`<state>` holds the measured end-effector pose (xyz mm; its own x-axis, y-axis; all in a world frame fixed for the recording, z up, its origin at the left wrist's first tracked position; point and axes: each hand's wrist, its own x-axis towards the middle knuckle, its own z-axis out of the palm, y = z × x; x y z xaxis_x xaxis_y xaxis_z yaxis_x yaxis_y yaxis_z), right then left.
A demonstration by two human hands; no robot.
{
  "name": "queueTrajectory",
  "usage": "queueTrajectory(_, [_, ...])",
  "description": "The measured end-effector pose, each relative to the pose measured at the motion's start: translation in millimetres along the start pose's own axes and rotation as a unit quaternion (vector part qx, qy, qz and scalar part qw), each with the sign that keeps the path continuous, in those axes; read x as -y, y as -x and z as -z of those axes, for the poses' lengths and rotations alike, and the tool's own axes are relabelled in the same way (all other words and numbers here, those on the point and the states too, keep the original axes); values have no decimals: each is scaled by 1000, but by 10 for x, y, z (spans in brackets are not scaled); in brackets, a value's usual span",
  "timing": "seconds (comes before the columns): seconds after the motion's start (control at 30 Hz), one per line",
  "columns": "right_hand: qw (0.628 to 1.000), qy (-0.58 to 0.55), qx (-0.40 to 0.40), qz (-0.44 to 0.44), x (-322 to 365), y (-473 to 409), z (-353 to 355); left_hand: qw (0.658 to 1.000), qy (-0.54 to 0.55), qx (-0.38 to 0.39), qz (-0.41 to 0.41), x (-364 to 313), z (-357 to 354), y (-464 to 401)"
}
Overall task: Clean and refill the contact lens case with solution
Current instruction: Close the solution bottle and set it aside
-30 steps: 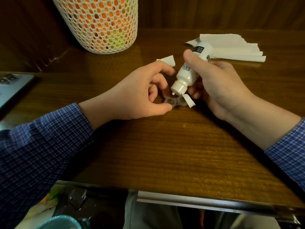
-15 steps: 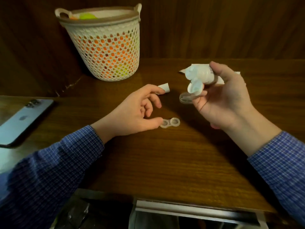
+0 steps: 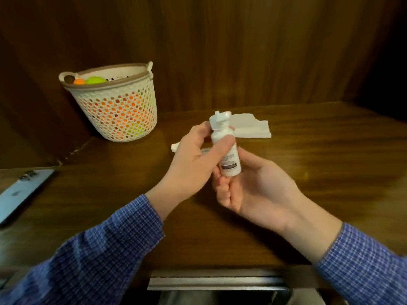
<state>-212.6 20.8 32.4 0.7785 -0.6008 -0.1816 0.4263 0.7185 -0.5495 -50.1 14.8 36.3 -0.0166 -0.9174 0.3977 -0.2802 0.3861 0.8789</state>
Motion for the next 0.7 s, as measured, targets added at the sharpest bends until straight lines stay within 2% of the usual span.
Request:
queueTrajectory(0.07, [993,94,-64,-8,18,129,63,998,51,-34,2,-39,31,-37])
queueTrajectory(0.1, [979,171,-112,10,37,185,112,994,96,-54,17,-69,88,-72])
queueTrajectory(0.17, [911,352,-199,85,124,281,213,982,170,-71,44,-127,251,-133])
queueTrajectory(0.2, [872,415,-224,128,191,316,255,981,174,-73,43,-139,332,-148])
queueTrajectory(0.33, [786,495,-310,203,478,288,396,986,131,-87,54,-89,503,-127])
queueTrajectory(0.5, [732,568,-312,211,643,-22,358,988,106,-84,79,72,612,-73])
queueTrajectory(0.57, [752,553,-284,218,648,-119,216,990,92,-66,82,90,604,-54])
queueTrajectory(0.63, [775,552,-222,213,604,-190,20,996,51,-28,74,90,555,-18])
queueTrajectory(0.7, [768,587,-152,206,520,-248,-190,998,9,3,68,62,493,15])
